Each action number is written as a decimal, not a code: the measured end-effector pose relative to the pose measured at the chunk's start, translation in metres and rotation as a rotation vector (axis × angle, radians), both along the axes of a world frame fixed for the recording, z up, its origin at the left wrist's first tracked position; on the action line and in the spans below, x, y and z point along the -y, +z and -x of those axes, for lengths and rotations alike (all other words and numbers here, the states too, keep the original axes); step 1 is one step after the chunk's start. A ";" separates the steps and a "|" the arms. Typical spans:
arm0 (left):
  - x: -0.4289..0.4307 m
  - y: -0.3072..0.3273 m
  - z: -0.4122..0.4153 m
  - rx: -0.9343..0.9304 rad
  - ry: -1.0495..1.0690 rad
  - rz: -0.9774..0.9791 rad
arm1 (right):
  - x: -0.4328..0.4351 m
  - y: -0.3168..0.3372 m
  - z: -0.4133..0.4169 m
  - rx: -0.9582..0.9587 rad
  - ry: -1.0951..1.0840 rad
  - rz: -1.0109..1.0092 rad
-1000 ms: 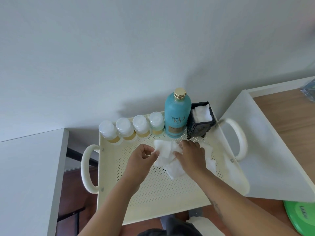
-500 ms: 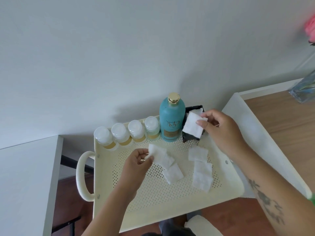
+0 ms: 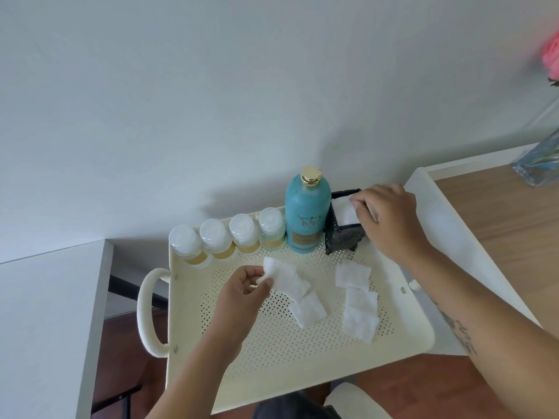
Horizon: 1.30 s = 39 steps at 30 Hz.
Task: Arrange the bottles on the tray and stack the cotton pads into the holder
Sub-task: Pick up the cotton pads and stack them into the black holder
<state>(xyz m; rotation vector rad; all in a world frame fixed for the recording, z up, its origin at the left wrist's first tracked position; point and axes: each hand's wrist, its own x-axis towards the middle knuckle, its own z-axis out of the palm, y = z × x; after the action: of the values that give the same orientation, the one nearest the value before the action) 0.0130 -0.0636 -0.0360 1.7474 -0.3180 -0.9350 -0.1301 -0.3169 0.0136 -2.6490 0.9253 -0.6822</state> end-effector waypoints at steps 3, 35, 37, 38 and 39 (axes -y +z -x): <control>0.001 0.002 -0.001 0.011 -0.008 -0.010 | -0.006 -0.010 0.005 -0.127 0.065 0.064; 0.046 -0.022 0.005 0.452 -0.328 -0.361 | 0.026 0.040 -0.019 -0.365 0.057 -0.169; 0.045 -0.030 0.006 0.498 -0.362 -0.419 | 0.037 0.038 -0.030 -0.517 0.099 -0.176; 0.045 -0.033 0.007 0.513 -0.364 -0.442 | 0.039 0.037 -0.034 -0.574 0.118 -0.158; 0.045 -0.035 0.008 0.525 -0.361 -0.459 | 0.041 0.035 -0.038 -0.608 0.134 -0.137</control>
<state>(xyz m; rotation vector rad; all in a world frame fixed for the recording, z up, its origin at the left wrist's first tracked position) 0.0046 -0.1089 -0.0710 2.4102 -0.8317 -0.8253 -0.0925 -0.3577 0.0481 -2.7949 0.8729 0.2339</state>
